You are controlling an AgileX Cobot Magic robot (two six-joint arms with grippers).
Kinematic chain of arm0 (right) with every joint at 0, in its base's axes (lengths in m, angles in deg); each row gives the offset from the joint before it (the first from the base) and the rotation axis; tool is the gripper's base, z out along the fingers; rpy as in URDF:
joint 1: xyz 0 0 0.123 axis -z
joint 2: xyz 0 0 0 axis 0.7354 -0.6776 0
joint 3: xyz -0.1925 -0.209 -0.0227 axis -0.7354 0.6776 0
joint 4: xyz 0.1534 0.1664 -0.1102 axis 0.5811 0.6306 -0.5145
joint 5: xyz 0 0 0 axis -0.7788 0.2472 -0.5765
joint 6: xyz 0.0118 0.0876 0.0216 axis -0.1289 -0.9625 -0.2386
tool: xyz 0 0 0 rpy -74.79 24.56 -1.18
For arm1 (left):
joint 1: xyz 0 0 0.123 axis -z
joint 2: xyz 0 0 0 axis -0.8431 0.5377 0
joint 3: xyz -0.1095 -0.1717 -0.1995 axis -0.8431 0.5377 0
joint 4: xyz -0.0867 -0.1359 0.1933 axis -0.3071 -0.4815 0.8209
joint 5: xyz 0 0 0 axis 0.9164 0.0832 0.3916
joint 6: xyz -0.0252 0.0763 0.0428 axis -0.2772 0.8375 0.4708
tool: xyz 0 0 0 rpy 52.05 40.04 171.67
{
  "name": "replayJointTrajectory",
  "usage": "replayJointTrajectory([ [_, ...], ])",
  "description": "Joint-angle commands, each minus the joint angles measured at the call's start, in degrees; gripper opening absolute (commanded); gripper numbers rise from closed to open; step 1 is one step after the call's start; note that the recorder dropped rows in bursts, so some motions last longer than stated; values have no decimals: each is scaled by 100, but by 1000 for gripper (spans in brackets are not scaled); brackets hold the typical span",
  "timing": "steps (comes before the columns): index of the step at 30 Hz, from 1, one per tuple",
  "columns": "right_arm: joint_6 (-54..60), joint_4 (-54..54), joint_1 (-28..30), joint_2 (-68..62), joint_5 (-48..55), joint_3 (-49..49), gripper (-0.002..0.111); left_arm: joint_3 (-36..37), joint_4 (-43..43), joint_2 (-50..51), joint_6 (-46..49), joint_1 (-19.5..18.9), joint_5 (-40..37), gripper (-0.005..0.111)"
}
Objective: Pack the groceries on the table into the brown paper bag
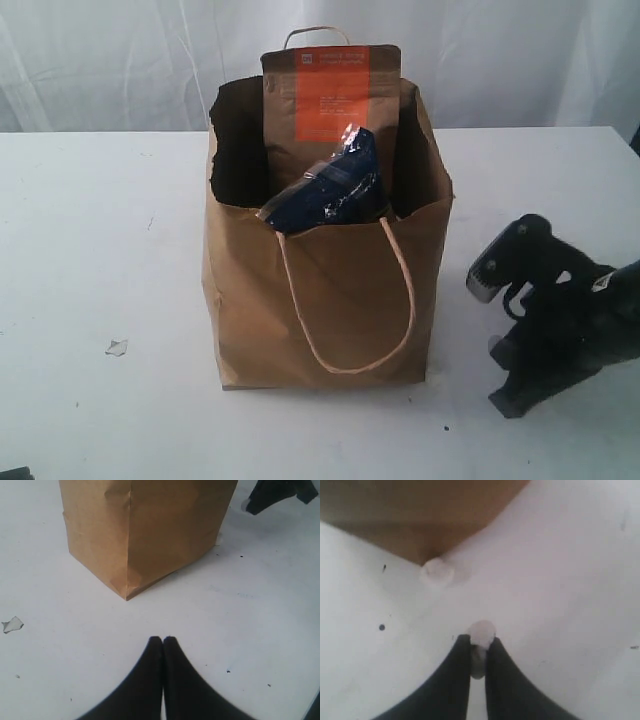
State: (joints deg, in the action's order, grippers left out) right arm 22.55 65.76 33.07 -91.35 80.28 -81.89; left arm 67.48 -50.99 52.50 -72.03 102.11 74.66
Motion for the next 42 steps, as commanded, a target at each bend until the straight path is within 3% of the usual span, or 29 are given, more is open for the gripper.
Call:
replayJointTrajectory([
  [1, -909, 8, 68, 690, -2, 11, 0, 15, -39, -30, -1, 1, -27, 0],
  [7, -1849, 8, 68, 1592, 236, -361, 0, 15, -39, -30, -1, 1, -27, 0],
  [16, -2566, -519, 57, 1914, 1196, -2188, 0, 15, -39, -30, -1, 1, -27, 0],
  [30, -2705, -892, -921, 247, 2883, -4712, 0, 15, -39, -30, -1, 1, -27, 0],
  [42, -2830, -1750, -1868, -773, 3127, -5499, 0, 15, -39, -30, -1, 1, -27, 0],
])
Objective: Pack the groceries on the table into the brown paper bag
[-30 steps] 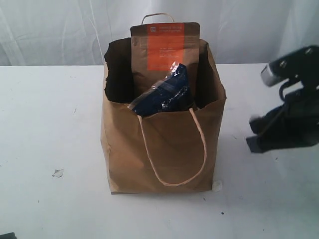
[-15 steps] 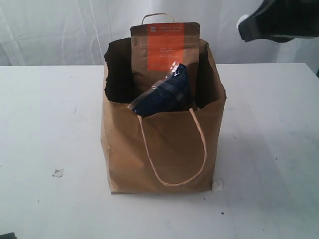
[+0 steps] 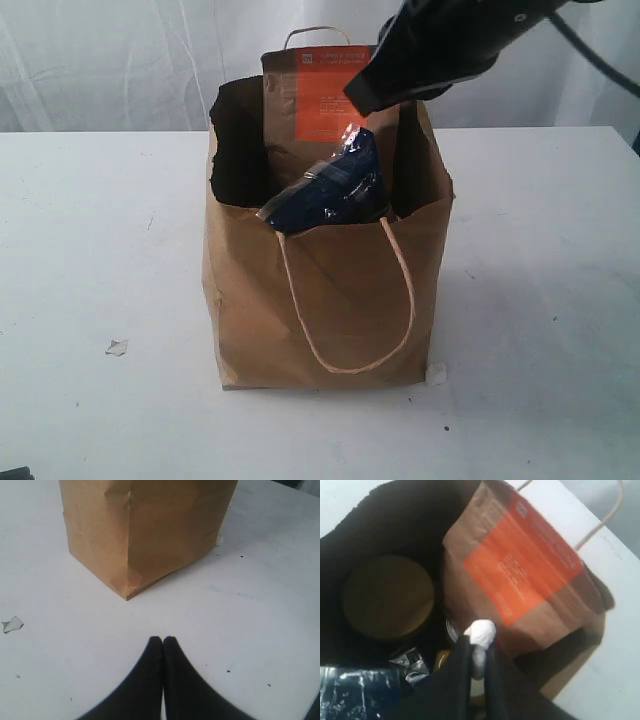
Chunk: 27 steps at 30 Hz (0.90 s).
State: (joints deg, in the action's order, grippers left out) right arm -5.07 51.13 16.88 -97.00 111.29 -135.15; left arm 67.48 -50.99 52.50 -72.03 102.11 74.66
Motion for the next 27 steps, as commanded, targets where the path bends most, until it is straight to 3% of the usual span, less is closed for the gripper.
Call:
replayJointTrajectory([
  [1, -96, -358, -321, -254, 26, -186, 0, 15, -39, -30, -1, 1, -27, 0],
  [13, -96, -444, -729, -573, -413, -196, 1, 15, -39, -30, -1, 1, -27, 0],
  [16, -96, -444, -729, -586, -482, -196, 14, 15, -39, -30, -1, 1, -27, 0],
  [22, -96, -444, -729, -586, -490, -196, 59, 15, -39, -30, -1, 1, -27, 0],
  [27, -96, -444, -729, -565, -490, -196, 62, 15, -39, -30, -1, 1, -27, 0],
])
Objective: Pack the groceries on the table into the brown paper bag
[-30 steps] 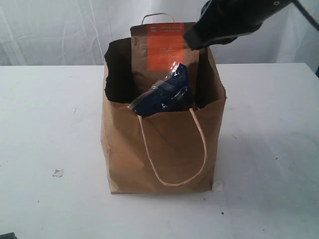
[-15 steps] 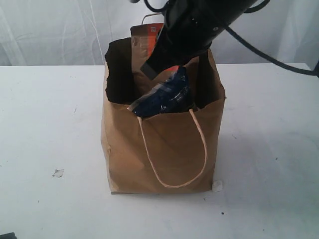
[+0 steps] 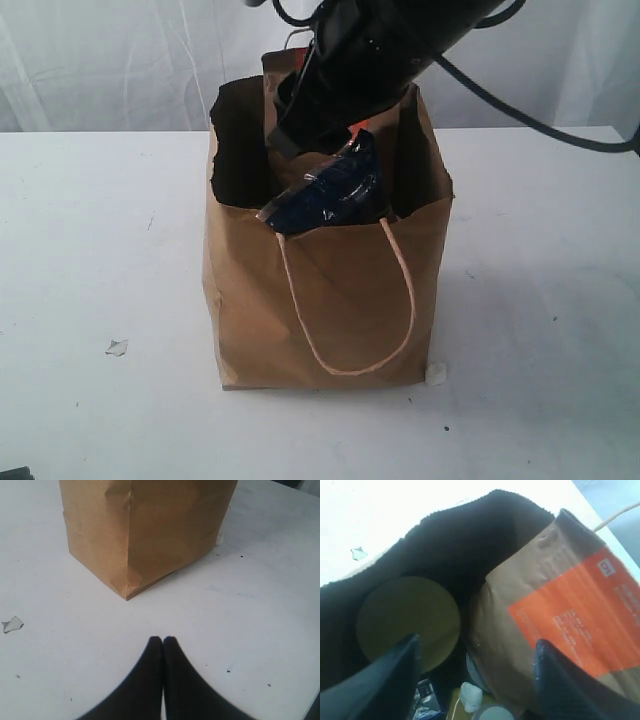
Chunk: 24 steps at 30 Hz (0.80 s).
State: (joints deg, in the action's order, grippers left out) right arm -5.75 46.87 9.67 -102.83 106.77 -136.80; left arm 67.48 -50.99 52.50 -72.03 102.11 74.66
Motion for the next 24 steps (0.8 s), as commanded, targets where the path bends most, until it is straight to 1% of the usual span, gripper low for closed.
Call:
replayJointTrajectory([
  [1, -27, -31, -8, 43, -38, -31, 62, 15, -39, -30, -1, 1, -27, 0],
  [7, -133, -294, -8, 413, -54, -9, 62, 15, -39, -30, -1, 1, -27, 0],
  [15, -852, -1034, -8, 1229, 335, 58, 62, 15, -39, -30, -1, 1, -27, 0],
  [24, -1688, -1968, 6, 2453, 241, 1207, 62, 15, -39, -30, -1, 1, -27, 0],
])
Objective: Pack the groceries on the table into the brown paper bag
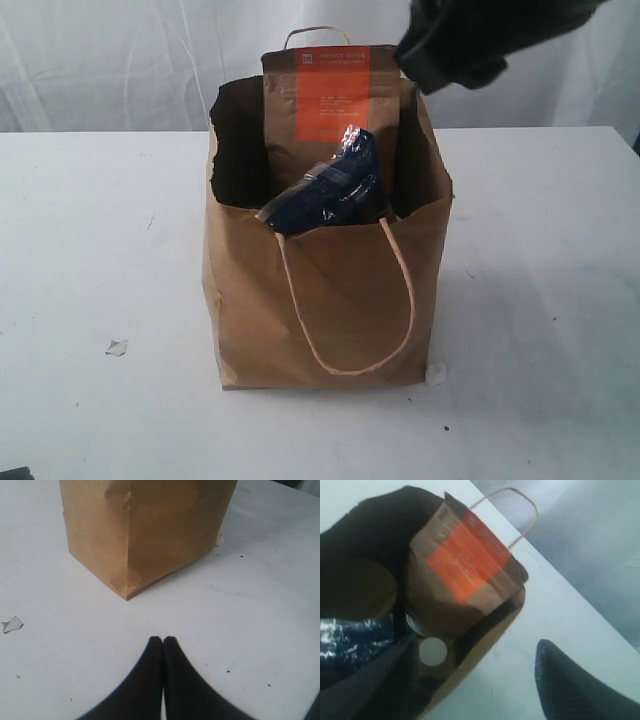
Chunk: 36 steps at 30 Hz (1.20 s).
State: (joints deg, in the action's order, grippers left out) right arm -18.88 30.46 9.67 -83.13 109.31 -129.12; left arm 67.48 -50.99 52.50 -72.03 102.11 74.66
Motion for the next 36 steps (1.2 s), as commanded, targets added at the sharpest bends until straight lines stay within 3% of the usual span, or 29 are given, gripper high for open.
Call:
replayJointTrajectory([
  [1, -468, -373, 6, 635, -22, 567, 62, 15, -39, -30, -1, 1, -27, 0],
  [21, -2677, -1098, 6, 3352, -327, 3608, 62, 15, -39, -30, -1, 1, -27, 0],
  [36, -2713, -24, 6, 3027, -689, 4957, 62, 15, -39, -30, -1, 1, -27, 0],
])
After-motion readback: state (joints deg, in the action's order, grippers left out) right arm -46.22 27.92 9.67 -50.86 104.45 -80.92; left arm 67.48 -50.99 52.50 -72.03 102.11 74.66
